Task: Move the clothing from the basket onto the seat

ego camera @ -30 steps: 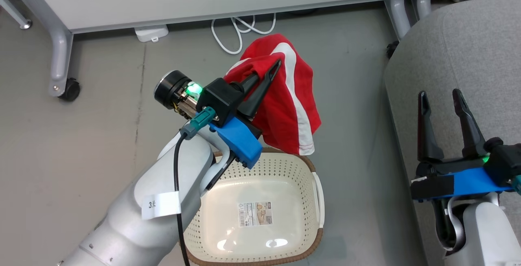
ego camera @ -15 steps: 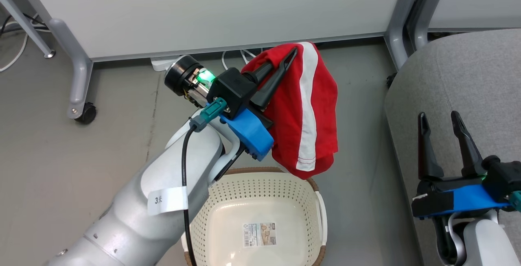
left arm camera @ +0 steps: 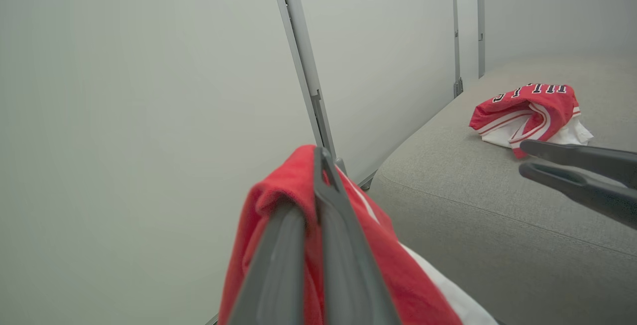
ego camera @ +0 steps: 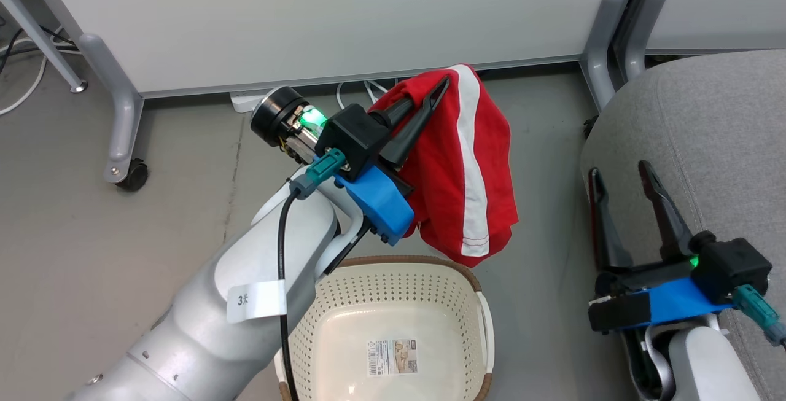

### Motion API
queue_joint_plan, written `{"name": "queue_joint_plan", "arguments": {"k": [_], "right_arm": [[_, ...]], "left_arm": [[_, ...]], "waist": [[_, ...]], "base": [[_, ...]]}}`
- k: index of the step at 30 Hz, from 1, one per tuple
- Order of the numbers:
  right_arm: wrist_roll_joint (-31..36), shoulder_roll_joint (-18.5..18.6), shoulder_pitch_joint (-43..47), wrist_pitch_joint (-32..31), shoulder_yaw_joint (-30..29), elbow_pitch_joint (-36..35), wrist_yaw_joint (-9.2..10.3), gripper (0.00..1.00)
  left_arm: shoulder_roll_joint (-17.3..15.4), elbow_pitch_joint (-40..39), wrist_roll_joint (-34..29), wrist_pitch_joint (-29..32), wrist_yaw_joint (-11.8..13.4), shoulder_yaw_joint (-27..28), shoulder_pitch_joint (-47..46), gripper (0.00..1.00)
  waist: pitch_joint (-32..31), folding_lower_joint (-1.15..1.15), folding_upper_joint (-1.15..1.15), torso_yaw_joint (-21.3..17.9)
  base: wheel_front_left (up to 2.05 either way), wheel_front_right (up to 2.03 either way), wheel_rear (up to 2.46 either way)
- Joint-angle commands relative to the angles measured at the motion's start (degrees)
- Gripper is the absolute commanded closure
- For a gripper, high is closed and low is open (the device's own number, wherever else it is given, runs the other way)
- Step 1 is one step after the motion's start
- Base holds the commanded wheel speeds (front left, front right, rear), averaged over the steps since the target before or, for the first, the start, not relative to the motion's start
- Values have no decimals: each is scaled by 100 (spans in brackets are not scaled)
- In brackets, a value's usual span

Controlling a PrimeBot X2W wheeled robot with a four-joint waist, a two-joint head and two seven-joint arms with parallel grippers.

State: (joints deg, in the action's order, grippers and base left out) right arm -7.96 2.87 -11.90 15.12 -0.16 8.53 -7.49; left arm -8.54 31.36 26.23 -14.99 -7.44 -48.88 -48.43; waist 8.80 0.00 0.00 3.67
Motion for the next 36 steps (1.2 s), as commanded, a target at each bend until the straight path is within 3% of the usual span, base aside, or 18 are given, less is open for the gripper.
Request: {"name": "queue_joint_plan", "arguments": {"k": [1,17,36], "right_arm": [[3,3,-80,5,117,-55,-1,0],[-100,5,-640,5,1527,-154,-1,0],[101,7,-1853,4,1800,1651,-1,0]], "left_arm": [[6,14,-1,-28,-4,-2,-79,100],[120,11,-30,-28,-4,-65,-66,100],[391,-95,-33,-29,-4,-276,-346,100]], "waist": [[-3,0,0,1],[27,0,0,87],[312,0,0,374]], "base": [[0,0,0],[0,0,0],[0,0,0]]}}
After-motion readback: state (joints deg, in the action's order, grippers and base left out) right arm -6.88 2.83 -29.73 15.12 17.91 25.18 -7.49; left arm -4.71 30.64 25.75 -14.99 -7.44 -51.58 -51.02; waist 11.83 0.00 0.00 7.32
